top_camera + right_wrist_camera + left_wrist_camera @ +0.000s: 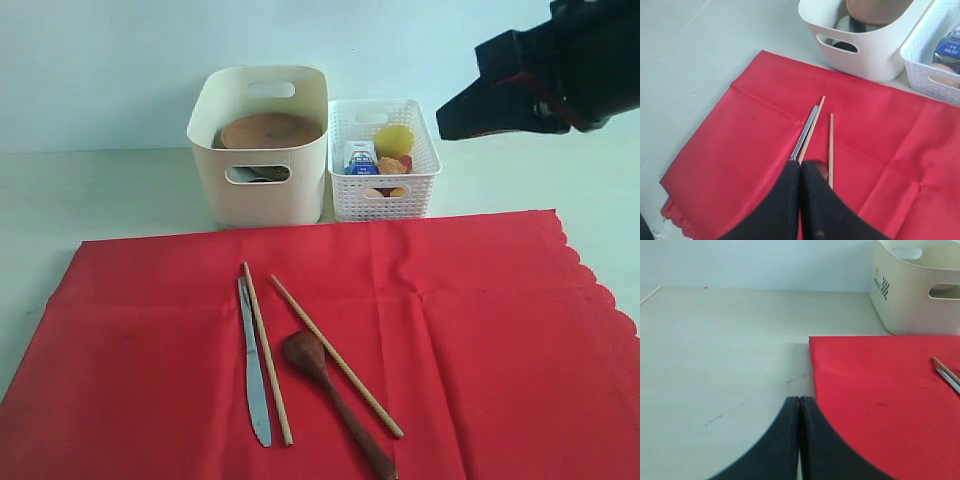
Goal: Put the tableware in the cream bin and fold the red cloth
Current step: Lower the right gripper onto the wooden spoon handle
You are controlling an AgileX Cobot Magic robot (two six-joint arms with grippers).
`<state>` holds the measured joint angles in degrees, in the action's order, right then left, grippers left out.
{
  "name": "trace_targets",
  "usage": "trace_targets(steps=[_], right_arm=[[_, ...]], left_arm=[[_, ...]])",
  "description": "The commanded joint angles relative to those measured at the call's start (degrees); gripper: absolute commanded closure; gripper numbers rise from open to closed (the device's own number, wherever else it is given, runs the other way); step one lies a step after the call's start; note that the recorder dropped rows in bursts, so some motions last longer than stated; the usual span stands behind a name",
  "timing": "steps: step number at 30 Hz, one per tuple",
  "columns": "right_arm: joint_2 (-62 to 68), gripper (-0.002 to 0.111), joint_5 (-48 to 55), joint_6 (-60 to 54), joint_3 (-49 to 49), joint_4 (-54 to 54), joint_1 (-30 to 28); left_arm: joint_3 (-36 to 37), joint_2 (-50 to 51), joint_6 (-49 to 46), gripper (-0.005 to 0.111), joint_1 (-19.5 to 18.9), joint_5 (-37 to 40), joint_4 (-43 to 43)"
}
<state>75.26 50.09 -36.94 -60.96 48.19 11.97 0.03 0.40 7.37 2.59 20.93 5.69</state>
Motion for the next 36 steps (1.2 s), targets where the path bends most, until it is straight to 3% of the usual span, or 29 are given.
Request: trace_targets(steps=[1,6,12,19,29,36], right_arm=[[3.1,0.108,1.6,-2.4,0.1,0.8,0.0],[5.2,0.108,1.7,-6.9,0.1,0.3,1.1],[6.5,0.104,1.7,-7.6,0.1,-8.7,9.2],[8.6,0.089,1.2,2.5,0.1,-25.6,19.7],[16.0,0.078,0.7,4.9,0.1,-26.4,29.4],[22.3,0.066,-2.0,19.3,0.1,-34.5,33.6]], left_arm=[[0.0,-0.4,-0.1,0.107,0.0,-0.5,0.1],[0.0,-0.4,-0.1,0.107,0.0,-0.5,0.1],[0.0,-0.4,-0.1,0.107,0.0,-0.5,0.1],[0.0,-0.4,-0.1,0.107,0.0,-0.5,0.1],[0.0,-0.4,-0.1,0.107,0.0,-0.5,0.1],[0.0,-0.4,-0.1,0.107,0.0,-0.5,0.1]])
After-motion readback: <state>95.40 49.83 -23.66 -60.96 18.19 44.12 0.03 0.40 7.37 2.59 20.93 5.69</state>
